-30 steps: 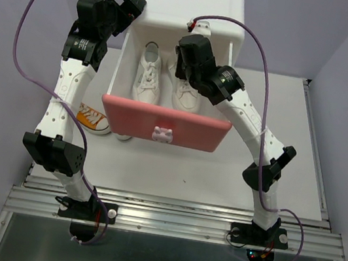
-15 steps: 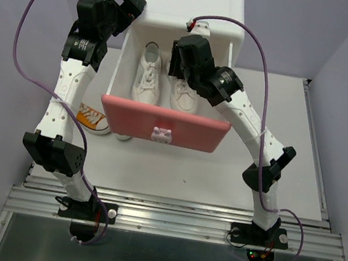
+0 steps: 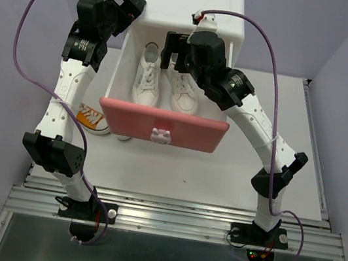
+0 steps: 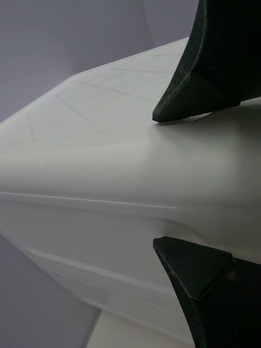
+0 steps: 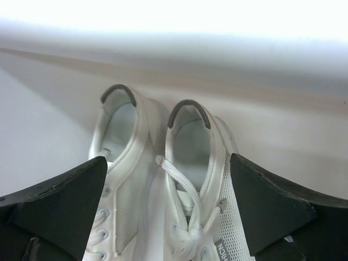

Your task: Place and organize the shoes in the shoe cabinet

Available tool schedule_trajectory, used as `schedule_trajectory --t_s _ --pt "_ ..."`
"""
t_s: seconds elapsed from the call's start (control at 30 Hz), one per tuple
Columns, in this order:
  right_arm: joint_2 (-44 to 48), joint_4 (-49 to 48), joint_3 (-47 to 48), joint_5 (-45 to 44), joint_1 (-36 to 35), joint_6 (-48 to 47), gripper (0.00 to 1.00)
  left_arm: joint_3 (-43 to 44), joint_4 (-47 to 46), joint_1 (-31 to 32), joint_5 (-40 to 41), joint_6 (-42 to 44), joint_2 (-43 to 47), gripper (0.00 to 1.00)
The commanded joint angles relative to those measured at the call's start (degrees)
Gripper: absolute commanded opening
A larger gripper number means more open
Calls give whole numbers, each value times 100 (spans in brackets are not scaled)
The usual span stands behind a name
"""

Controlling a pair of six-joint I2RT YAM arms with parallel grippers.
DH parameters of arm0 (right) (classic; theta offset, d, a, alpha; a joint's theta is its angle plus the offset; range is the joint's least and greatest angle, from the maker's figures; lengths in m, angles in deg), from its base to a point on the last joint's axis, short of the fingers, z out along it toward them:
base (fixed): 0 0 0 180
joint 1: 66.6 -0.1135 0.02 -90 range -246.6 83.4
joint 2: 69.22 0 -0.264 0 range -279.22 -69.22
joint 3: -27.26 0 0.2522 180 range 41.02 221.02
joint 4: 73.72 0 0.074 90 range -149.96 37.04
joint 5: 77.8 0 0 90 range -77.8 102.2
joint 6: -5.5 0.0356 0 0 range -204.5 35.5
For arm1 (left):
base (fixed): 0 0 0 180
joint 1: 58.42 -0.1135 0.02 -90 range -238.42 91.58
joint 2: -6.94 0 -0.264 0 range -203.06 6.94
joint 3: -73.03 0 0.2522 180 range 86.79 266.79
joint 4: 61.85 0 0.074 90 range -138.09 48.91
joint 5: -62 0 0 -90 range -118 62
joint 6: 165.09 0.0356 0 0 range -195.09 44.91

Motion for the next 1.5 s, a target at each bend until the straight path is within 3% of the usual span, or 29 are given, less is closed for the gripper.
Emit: schedule_trajectory --t_s 0.0,0.33,0.47,0.57,0.93,1.07,1.27,1.47 --pt "541 -852 23 556 -62 -514 100 -478 1671 -169 740 656 -610 96" --pt "1306 -1213 -99 2587 -62 -7 100 -381 1732 -169 722 875 -618 96" --pt "1377 -1064 118 4061 -62 204 100 -381 1803 -160 705 963 -584 96" --pt "1342 -661 234 4687 -202 390 100 -434 1811 -160 705 1025 -540 96" --pt "1359 772 367 5208 -1063 -251 100 -478 1864 -169 643 1078 -522 96" --pt "1315 1519 357 4971 -1459 -770 100 -513 1917 -160 626 981 -522 96" --pt "1210 1617 446 4742 -1898 -1244 100 -610 1890 -160 678 946 -460 96" --pt "964 2645 796 4338 -2198 -2247 100 -574 1943 -169 740 946 -478 96"
